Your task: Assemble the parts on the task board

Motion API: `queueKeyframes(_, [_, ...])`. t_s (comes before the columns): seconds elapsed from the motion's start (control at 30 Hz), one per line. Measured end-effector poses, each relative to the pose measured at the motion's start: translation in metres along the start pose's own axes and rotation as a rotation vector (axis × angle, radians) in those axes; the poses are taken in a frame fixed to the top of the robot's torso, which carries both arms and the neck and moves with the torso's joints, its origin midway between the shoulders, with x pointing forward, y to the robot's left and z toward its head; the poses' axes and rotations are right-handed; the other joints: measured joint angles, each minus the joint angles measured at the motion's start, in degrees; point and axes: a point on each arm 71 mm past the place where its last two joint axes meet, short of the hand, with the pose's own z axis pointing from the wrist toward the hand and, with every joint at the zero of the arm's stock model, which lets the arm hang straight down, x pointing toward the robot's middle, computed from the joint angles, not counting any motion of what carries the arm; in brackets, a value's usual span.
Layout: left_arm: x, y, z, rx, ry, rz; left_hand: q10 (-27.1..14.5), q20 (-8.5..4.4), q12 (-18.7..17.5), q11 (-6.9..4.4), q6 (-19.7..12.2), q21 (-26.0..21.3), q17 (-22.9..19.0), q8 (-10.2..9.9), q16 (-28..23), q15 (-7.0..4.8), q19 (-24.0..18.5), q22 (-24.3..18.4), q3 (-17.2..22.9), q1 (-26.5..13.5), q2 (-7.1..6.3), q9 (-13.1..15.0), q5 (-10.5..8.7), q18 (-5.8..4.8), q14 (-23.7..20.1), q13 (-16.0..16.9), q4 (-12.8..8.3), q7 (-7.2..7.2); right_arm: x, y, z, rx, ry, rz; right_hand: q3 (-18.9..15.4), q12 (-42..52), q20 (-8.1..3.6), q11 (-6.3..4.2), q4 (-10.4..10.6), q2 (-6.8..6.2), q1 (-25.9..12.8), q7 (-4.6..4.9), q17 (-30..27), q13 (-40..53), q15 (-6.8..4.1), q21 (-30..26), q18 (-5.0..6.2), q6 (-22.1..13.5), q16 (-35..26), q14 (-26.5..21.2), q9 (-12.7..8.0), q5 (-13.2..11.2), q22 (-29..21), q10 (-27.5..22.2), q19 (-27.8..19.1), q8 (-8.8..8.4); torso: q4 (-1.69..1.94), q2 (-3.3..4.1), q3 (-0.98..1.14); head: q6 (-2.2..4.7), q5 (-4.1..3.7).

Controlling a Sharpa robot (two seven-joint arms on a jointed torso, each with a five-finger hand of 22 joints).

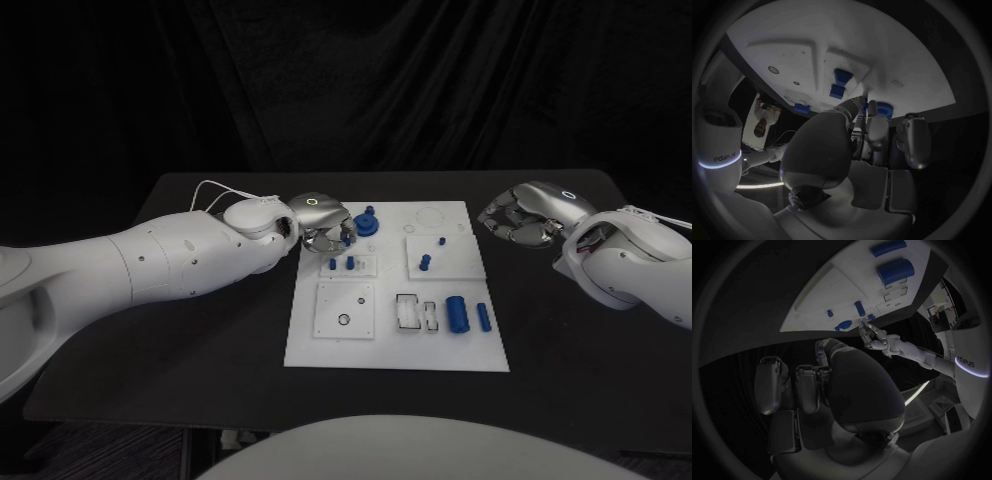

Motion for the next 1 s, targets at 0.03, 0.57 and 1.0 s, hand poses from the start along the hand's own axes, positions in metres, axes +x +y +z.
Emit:
queueKeyframes(0.03, [0.0001, 0.0000, 0.0000, -0.001, 0.001, 0.000, 0.0, 0.00, 0.0, 0.02, 0.0, 0.0, 0.0, 0.0, 0.0, 0.00, 0.0, 0.0, 0.1, 0.0, 0.00, 0.0, 0.00, 0.00, 0.0, 0.0, -0.1, 0.02, 0.0000, -0.0001, 0.0000, 0.000, 0.001, 0.000, 0.0, 0.0, 0.00, 0.00, 0.0, 0.00, 0.0, 0.00, 0.0, 0.0, 0.00, 0.0, 0.00, 0.0, 0.0, 0.0, 0.0, 0.0, 0.0, 0.0, 0.0, 0.00, 0.00, -0.01, 0.00, 0.00, 0.03])
queueKeyframes(0.57, [0.0025, 0.0015, -0.0008, -0.013, 0.024, -0.005, 0.2, -0.01, -0.6, 0.22, -0.6, -0.2, -0.1, -0.4, -0.2, 0.21, -0.4, 0.0, 0.5, 0.2, -0.24, -0.2, 0.00, 0.00, -0.2, -0.2, -0.5, 0.22, 0.0011, 0.0010, 0.0015, -0.002, 0.010, 0.000, 0.0, 0.0, 0.00, 0.00, 0.0, 0.00, 0.0, 0.00, 0.0, 0.0, 0.00, -0.2, 0.92, 0.0, 0.0, 0.0, 0.0, 0.0, 0.0, 0.0, 0.0, 0.00, -0.02, -0.05, -0.05, 0.00, 0.15])
queueKeyframes(1.0, [0.0031, 0.0006, 0.0001, -0.016, 0.030, -0.007, 0.2, -0.01, -1.1, 0.23, -2.4, -0.4, -0.5, -0.8, -0.3, 0.41, -0.4, 0.0, 0.6, 0.2, -0.24, -0.6, -0.67, 0.00, -0.4, -0.5, -0.6, -0.30, 0.0018, 0.0017, 0.0025, -0.003, 0.015, 0.000, 0.2, 0.0, 0.00, 0.00, -0.2, 0.00, 0.0, 0.00, 0.0, 0.0, 0.00, -0.2, 0.91, 0.0, 0.0, 0.0, 0.0, 0.0, 0.0, 0.0, 0.0, 0.00, -0.03, -0.03, -0.03, 0.00, 0.27])
